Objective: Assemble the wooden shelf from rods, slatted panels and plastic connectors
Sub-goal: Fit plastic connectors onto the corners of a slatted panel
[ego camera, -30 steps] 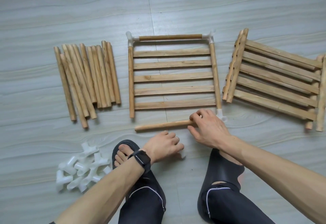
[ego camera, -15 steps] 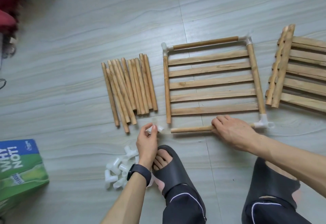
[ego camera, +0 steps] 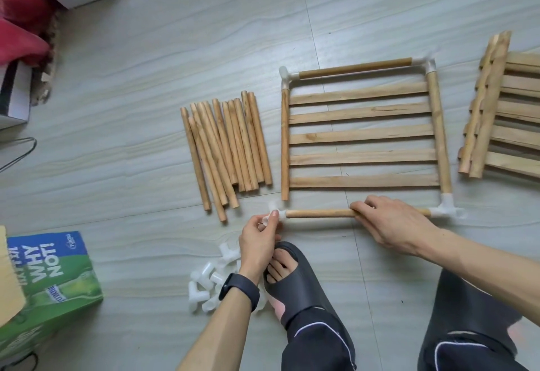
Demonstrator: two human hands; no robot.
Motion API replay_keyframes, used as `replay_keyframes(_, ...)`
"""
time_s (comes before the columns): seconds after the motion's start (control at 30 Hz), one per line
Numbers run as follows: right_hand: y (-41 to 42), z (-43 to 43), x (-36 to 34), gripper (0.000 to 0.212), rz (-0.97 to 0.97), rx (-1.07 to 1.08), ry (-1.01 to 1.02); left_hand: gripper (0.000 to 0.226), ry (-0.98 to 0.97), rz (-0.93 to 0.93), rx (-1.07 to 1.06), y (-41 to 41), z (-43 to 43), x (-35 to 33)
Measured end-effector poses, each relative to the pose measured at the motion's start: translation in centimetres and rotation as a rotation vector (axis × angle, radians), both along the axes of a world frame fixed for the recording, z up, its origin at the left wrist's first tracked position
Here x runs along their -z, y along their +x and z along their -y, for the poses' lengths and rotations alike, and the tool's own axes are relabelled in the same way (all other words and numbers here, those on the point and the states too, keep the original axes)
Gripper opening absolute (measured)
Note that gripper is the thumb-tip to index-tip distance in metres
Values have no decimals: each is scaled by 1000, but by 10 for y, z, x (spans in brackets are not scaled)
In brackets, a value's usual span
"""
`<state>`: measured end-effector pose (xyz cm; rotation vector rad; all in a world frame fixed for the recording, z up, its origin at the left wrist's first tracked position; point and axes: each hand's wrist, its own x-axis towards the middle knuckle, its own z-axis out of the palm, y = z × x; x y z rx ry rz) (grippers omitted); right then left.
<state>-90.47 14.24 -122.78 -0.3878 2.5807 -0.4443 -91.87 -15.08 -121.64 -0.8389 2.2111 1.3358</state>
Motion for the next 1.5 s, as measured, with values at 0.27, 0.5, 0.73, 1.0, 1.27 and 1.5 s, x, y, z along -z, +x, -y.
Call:
replay_keyframes(0.27, -1, -2, 0, 37, 5, 12, -17, 20, 246, 100, -147, -19, 7, -9)
replay_keyframes(0.5, -3, -1, -1, 36, 45, 13, -24, 36, 218, 59, 25, -15, -5, -9)
replay_keyframes(0.73, -1, -1, -2, 37, 45, 19, -26, 27, 193, 16, -67, -19, -7, -8)
replay_keyframes(1.0, -2, -2, 1, 35, 34, 17, -10, 63, 8, 138, -12, -25, -5, -4)
replay_keyframes(1.27, -4, -2, 3, 34, 30, 28, -13, 35, 113, 112, -34, -21, -2, -1)
replay_keyframes(1.5, -7, -1, 0, 33, 67, 26, -4, 52, 176, 131, -177, -14, -10, -3)
